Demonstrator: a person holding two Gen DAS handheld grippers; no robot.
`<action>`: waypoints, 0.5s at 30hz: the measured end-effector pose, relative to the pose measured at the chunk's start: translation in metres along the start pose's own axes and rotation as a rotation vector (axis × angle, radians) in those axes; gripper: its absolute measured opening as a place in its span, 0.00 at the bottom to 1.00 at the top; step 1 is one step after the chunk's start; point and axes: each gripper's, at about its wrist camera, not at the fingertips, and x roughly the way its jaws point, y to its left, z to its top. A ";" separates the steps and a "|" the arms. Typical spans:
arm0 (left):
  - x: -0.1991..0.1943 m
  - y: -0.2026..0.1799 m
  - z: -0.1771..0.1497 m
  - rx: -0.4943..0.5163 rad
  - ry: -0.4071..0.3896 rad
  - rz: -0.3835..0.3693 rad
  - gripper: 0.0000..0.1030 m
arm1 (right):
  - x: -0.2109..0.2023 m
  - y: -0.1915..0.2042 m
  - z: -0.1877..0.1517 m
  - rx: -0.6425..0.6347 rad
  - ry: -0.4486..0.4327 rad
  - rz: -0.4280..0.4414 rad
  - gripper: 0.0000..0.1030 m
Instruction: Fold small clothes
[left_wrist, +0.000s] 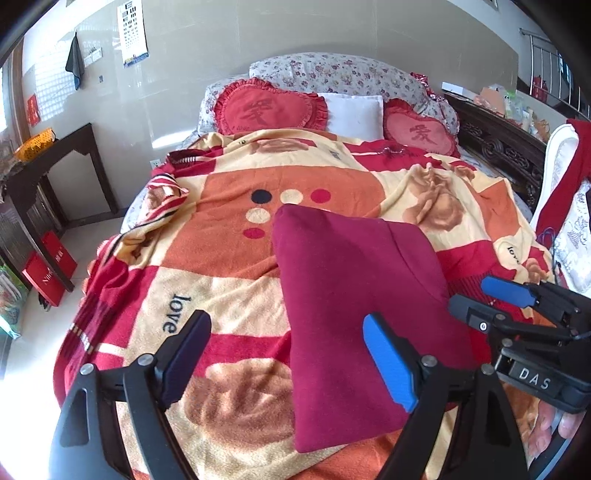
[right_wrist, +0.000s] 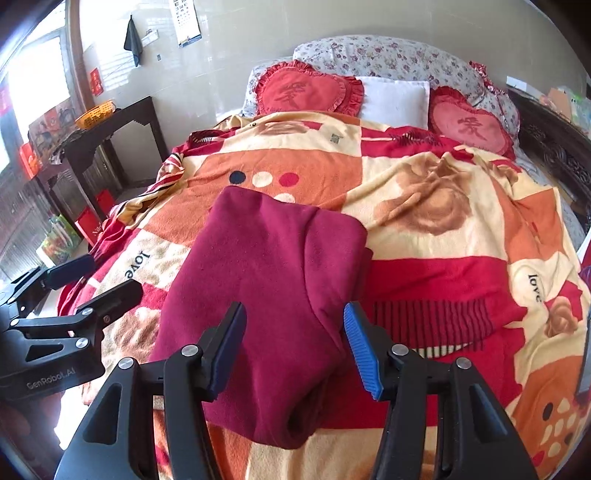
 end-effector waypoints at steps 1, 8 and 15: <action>0.000 0.000 0.000 0.003 -0.003 0.006 0.86 | 0.003 0.000 0.000 0.002 0.006 0.002 0.36; 0.006 0.004 0.000 -0.019 0.005 -0.008 0.87 | 0.008 -0.001 0.000 0.007 0.013 0.006 0.36; 0.011 0.002 -0.001 -0.016 0.022 -0.009 0.87 | 0.009 -0.001 0.000 0.009 0.011 0.005 0.36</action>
